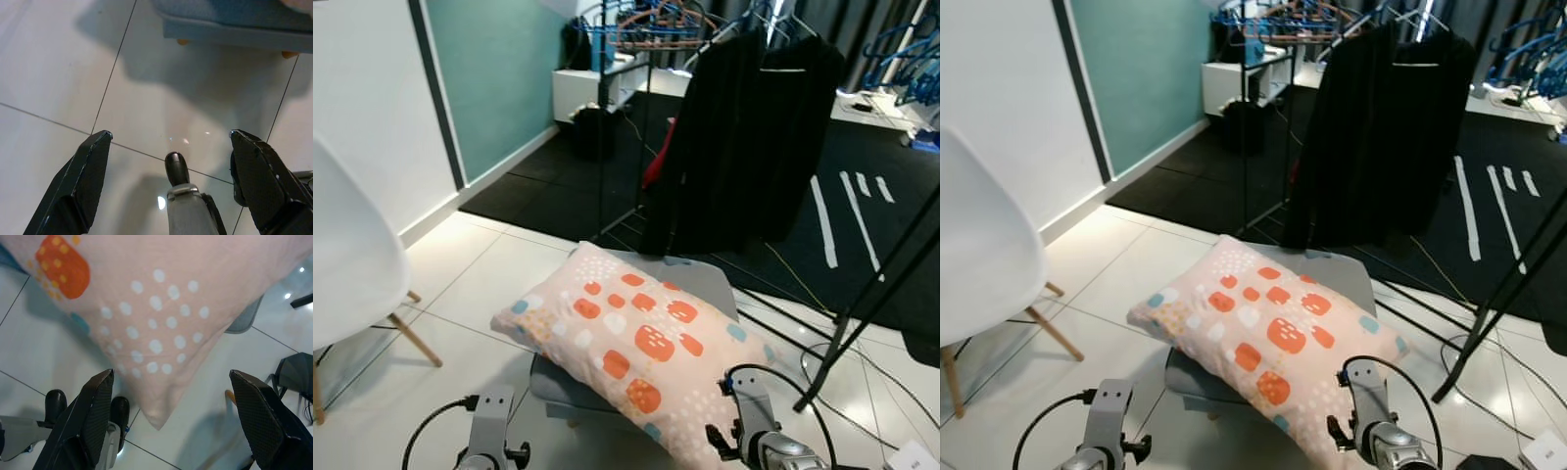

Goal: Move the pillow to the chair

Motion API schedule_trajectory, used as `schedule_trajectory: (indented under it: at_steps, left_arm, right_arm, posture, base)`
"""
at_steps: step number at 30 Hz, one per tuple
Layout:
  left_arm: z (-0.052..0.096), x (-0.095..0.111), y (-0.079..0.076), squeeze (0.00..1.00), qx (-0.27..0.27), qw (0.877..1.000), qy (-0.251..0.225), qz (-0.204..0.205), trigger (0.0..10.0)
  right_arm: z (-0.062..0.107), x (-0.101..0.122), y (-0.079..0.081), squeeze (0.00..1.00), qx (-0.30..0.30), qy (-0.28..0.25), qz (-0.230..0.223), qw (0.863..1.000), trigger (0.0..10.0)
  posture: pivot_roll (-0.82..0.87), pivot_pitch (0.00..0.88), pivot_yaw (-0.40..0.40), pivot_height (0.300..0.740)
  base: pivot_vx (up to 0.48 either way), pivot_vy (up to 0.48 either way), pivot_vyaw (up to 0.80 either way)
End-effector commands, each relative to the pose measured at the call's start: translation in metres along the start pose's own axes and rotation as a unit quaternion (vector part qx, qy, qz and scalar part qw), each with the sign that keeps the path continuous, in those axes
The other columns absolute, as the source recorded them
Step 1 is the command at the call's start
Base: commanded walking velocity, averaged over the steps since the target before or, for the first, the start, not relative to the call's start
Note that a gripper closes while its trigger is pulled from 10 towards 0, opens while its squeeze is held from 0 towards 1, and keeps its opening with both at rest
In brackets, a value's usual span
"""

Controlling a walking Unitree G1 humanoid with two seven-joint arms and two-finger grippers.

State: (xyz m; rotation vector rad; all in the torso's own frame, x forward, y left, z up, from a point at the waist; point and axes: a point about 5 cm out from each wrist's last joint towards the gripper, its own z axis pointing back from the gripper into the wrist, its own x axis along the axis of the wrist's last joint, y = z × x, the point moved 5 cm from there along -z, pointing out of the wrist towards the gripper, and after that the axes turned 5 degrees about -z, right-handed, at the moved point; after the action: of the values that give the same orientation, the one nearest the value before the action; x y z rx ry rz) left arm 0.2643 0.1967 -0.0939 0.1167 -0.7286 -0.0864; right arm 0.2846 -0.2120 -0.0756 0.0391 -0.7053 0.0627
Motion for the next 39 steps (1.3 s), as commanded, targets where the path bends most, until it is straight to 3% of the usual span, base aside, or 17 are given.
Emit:
schedule_trajectory:
  at_steps: [1,24,39]
  left_arm:
    - [0.0007,-0.0045,-0.0010,0.00,-0.003,1.000,0.004,-0.002,10.0]
    - [0.0006,-0.0039,-0.0002,0.00,0.000,1.000,0.004,0.002,10.0]
    - [0.0004,-0.0029,0.0005,0.00,0.008,1.000,0.003,0.009,10.0]
  right_arm:
    - [0.0005,-0.0021,-0.0013,0.00,0.000,0.003,0.005,1.000,10.0]
    - [0.0004,-0.0008,-0.0010,0.00,0.002,0.004,0.009,1.000,10.0]
    - [0.0007,0.0050,-0.0019,0.00,0.001,-0.014,0.011,1.000,10.0]
  posture:
    - [-0.16,0.021,-0.060,0.738]
    - [-0.17,0.026,-0.062,0.738]
    - [-0.17,0.035,-0.062,0.738]
  base:
    - [0.322,0.000,0.00]
    - [0.322,0.000,0.00]
    - [0.000,0.000,0.00]
